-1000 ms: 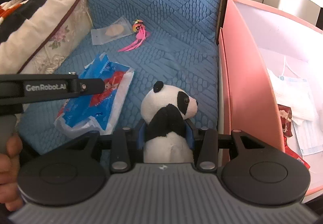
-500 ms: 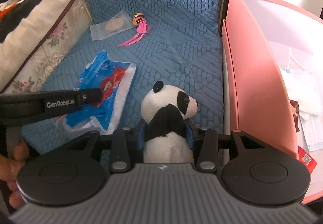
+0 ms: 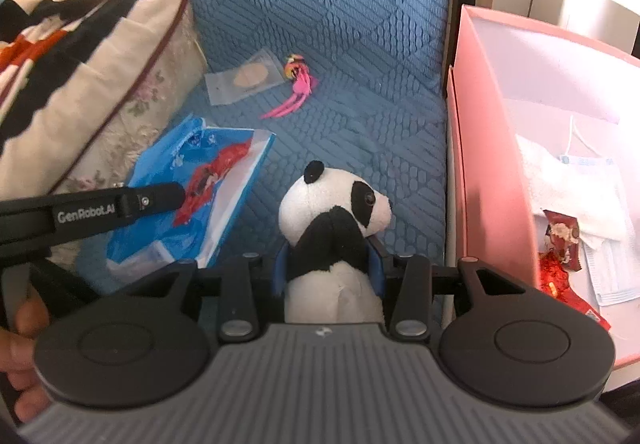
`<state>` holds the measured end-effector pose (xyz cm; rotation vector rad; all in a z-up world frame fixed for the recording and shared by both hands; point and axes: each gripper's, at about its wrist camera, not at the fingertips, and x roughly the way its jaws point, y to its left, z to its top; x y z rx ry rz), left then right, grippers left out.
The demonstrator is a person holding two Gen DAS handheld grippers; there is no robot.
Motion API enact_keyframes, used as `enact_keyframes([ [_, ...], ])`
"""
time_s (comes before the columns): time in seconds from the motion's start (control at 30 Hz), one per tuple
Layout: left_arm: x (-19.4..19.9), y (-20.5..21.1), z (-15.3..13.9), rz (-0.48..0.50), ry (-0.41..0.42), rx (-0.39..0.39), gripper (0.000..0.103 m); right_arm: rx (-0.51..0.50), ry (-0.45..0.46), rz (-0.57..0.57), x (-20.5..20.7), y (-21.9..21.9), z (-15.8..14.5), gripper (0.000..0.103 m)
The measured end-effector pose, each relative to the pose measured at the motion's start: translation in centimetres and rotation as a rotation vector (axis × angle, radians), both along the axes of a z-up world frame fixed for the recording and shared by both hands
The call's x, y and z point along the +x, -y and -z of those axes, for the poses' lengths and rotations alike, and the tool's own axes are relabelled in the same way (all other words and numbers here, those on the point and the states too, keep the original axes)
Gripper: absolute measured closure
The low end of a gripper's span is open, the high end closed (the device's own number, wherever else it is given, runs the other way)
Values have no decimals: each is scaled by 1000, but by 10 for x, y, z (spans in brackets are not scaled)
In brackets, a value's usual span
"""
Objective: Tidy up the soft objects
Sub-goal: 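Carry the panda plush with the right gripper while the left gripper carries the wipes packet toward the pink box, then lower the panda plush into the pink box while the left gripper lowers the wipes packet in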
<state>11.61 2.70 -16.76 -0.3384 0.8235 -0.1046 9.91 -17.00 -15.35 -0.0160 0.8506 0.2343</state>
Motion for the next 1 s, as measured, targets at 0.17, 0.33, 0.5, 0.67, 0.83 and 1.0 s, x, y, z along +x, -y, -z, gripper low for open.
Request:
enact_keyframes([
  [0.17, -13, 1, -21, -7, 16, -23, 101, 17, 8, 7, -10, 7, -13, 60],
  [0.33, -27, 6, -43, -5, 35, -43, 101, 27, 28, 11, -20, 17, -32, 60],
  [0.5, -37, 13, -61, 0, 51, -60, 101, 44, 65, 24, -28, 30, -56, 60],
  [0.67, -44, 27, -85, 13, 74, -40, 101, 62, 99, 35, -32, 48, -80, 60],
  [0.83, -46, 41, -111, 32, 98, -40, 101, 77, 129, 45, -37, 66, -107, 60],
  [1.0, -42, 61, -136, 50, 134, -37, 101, 90, 160, 51, -39, 86, -131, 60],
])
